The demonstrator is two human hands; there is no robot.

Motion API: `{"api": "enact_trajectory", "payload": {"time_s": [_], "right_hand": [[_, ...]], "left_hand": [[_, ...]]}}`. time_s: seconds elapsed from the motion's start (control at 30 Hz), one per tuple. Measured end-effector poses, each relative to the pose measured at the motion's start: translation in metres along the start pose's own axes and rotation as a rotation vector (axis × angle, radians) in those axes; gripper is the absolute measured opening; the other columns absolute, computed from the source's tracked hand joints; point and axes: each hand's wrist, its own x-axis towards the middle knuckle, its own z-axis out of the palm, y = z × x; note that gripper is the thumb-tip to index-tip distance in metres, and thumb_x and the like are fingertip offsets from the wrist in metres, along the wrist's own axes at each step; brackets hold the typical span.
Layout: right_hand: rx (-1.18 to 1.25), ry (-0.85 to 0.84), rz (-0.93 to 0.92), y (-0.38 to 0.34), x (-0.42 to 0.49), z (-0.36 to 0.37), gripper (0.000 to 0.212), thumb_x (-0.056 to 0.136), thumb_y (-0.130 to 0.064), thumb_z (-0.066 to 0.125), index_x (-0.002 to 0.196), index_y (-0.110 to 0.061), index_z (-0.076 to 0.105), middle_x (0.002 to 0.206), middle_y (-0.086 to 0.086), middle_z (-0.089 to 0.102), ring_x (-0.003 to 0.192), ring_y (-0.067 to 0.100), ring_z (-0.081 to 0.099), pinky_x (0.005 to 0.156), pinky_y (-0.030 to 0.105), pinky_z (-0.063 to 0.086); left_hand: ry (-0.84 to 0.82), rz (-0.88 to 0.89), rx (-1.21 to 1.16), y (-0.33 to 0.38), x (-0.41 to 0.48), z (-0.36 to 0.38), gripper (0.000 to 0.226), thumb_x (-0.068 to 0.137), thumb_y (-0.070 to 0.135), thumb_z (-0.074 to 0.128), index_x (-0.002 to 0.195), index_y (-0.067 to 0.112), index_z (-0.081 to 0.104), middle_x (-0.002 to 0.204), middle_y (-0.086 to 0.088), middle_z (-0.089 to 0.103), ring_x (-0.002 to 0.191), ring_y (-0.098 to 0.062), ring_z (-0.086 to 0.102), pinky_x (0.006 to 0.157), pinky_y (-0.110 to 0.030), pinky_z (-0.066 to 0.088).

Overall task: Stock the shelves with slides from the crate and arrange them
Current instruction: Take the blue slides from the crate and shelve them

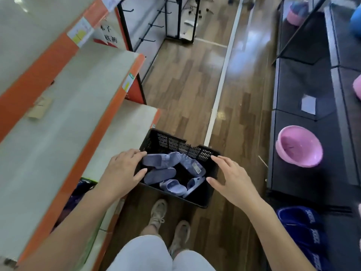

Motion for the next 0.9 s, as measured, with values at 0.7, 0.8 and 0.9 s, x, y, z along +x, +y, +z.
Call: {"api": "enact_trajectory", "payload": {"time_s": [0.7, 0.8, 0.9], "right_hand": [[0.272, -0.237, 0.381, 0.067, 0.162, 0.198, 0.053, 0.094, -0.036, 0.05, 0.142, -0.023, 0.03, 0.142, -0.001, 0.039, 0.128, 0.018, 0.039, 0.097, 0.033, 0.039], [0.287, -0.275, 0.397, 0.083, 0.183, 0.244, 0.054, 0.093, -0.035, 0.051, 0.142, -0.022, 0.031, 0.142, -0.001, 0.039, 0.127, 0.019, 0.04, 0.098, 0.034, 0.04], [0.283, -0.314, 0.397, 0.101, 0.206, 0.293, 0.053, 0.093, -0.034, 0.052, 0.141, -0.021, 0.033, 0.139, 0.001, 0.042, 0.122, 0.021, 0.044, 0.096, 0.036, 0.042]], "left_hand": [[-0.513, -0.19, -0.294, -0.074, 0.143, 0.226, 0.047, 0.092, 0.027, 0.053, 0.136, 0.017, 0.041, 0.133, -0.005, 0.046, 0.123, -0.023, 0.044, 0.098, -0.036, 0.037], [-0.543, -0.264, -0.324, -0.086, 0.143, 0.275, 0.046, 0.093, 0.027, 0.052, 0.137, 0.017, 0.041, 0.133, -0.005, 0.046, 0.123, -0.023, 0.044, 0.098, -0.035, 0.037], [-0.568, -0.314, -0.315, -0.097, 0.15, 0.324, 0.045, 0.093, 0.027, 0.052, 0.136, 0.017, 0.042, 0.133, -0.006, 0.047, 0.122, -0.023, 0.045, 0.098, -0.036, 0.038]]}}
